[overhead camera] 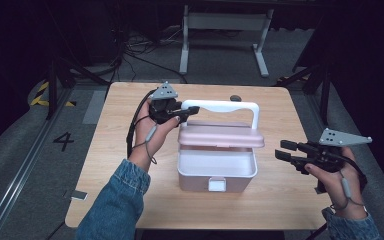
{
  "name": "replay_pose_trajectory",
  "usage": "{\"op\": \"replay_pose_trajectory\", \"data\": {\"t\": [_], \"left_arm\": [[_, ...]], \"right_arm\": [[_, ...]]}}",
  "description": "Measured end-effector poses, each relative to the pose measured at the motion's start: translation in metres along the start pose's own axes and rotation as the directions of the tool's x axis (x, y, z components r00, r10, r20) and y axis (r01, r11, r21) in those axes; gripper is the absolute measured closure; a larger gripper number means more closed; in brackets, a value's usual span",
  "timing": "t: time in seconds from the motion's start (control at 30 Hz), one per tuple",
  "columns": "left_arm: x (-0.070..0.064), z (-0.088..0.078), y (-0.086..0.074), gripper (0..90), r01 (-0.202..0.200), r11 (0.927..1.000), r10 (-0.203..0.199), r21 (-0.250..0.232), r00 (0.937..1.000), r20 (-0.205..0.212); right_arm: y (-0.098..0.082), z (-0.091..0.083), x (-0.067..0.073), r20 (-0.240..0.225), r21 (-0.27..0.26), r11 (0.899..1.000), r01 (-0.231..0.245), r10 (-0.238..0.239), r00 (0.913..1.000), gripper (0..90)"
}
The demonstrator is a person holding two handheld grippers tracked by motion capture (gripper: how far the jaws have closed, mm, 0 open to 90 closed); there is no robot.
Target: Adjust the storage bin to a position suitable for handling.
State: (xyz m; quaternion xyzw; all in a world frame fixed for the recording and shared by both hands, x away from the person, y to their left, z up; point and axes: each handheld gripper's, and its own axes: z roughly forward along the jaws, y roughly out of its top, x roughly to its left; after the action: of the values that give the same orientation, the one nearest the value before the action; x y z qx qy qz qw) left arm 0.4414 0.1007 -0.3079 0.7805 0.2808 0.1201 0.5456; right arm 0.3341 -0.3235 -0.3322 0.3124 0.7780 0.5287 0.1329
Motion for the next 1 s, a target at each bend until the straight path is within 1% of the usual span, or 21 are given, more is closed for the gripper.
{"op": "replay_pose_trajectory", "data": {"t": [0.07, 0.1, 0.13, 0.17, 0.23, 0.3, 0.37, 0.4, 0.53, 0.67, 0.73, 0.87, 0.97, 1.0], "left_arm": [[0.002, 0.002, 0.004, 73.3, 0.0, 0.9999, 0.0, 0.011, 1.0, -0.005], [0.002, 0.002, 0.004, 73.3, 0.0, 0.9999, 0.0, 0.011, 1.0, -0.005], [0.003, 0.002, 0.005, 73.3, -0.002, 0.9998, 0.003, 0.021, 1.0, -0.009], [0.005, 0.004, 0.007, 73.3, -0.001, 0.9997, 0.001, 0.025, 0.9999, -0.015], [0.008, 0.005, 0.008, 73.4, 0.005, 0.9998, -0.004, 0.021, 0.9998, -0.019], [0.01, 0.006, 0.007, 73.7, 0.022, 0.9996, -0.022, 0.015, 0.9997, -0.012], [0.012, 0.007, 0.007, 73.9, 0.032, 0.9994, -0.032, 0.016, 0.9995, -0.009], [0.012, 0.007, 0.008, 74.0, 0.027, 0.9996, -0.027, 0.012, 0.9996, -0.013], [0.012, 0.008, 0.009, 74.0, 0.024, 0.9994, -0.023, 0.025, 0.9994, -0.024], [0.011, 0.007, 0.009, 73.9, 0.022, 0.9995, -0.022, 0.023, 0.9996, -0.02], [0.01, 0.006, 0.007, 73.9, 0.019, 0.9996, -0.019, 0.018, 0.9997, -0.014], [0.009, 0.004, 0.006, 73.8, 0.021, 0.9996, -0.021, 0.019, 0.9997, -0.007], [0.009, 0.003, 0.005, 71.2, 0.02, 0.9996, -0.019, 0.019, 0.9998, -0.008], [0.008, 0.003, 0.005, 68.7, 0.016, 0.9996, -0.015, 0.021, 0.9998, -0.015]], "right_arm": [[0.001, 0.002, 0.001, 0.001, -0.007, 1.0, 0.003, -0.003, 1.0, 57.2], [0.002, 0.004, 0.001, -0.008, -0.012, 1.0, -0.004, 0.003, 1.0, 60.0], [0.002, 0.004, 0.001, -0.008, -0.012, 1.0, -0.004, 0.003, 1.0, 60.0], [0.003, 0.009, 0.002, -0.028, -0.023, 1.0, -0.005, 0.004, 0.9996, 64.3], [0.004, 0.015, 0.003, -0.037, -0.023, 1.0, 0.004, -0.005, 0.9993, 70.3], [0.005, 0.02, 0.005, -0.039, -0.025, 0.999, 0.02, -0.021, 0.999, 74.1], [0.006, 0.024, 0.007, -0.043, -0.031, 0.999, 0.028, -0.029, 0.9987, 75.8], [0.007, 0.027, 0.009, -0.048, -0.041, 0.999, 0.031, -0.033, 0.9983, 76.5], [0.011, 0.037, 0.013, -0.059, -0.068, 0.997, 0.04, -0.044, 0.9973, 79.5], [0.013, 0.045, 0.016, -0.069, -0.086, 0.995, 0.045, -0.051, 0.9963, 82.1], [0.015, 0.048, 0.018, -0.068, -0.104, 0.993, 0.06, -0.068, 0.9954, 84.4], [0.017, 0.049, 0.018, -0.065, -0.119, 0.991, 0.064, -0.072, 0.9953, 87.4], [0.017, 0.052, 0.02, -0.068, -0.119, 0.99, 0.069, -0.078, 0.9947, 88.3], [0.017, 0.052, 0.02, -0.07, -0.12, 0.99, 0.072, -0.081, 0.9943, 88.7]]}}
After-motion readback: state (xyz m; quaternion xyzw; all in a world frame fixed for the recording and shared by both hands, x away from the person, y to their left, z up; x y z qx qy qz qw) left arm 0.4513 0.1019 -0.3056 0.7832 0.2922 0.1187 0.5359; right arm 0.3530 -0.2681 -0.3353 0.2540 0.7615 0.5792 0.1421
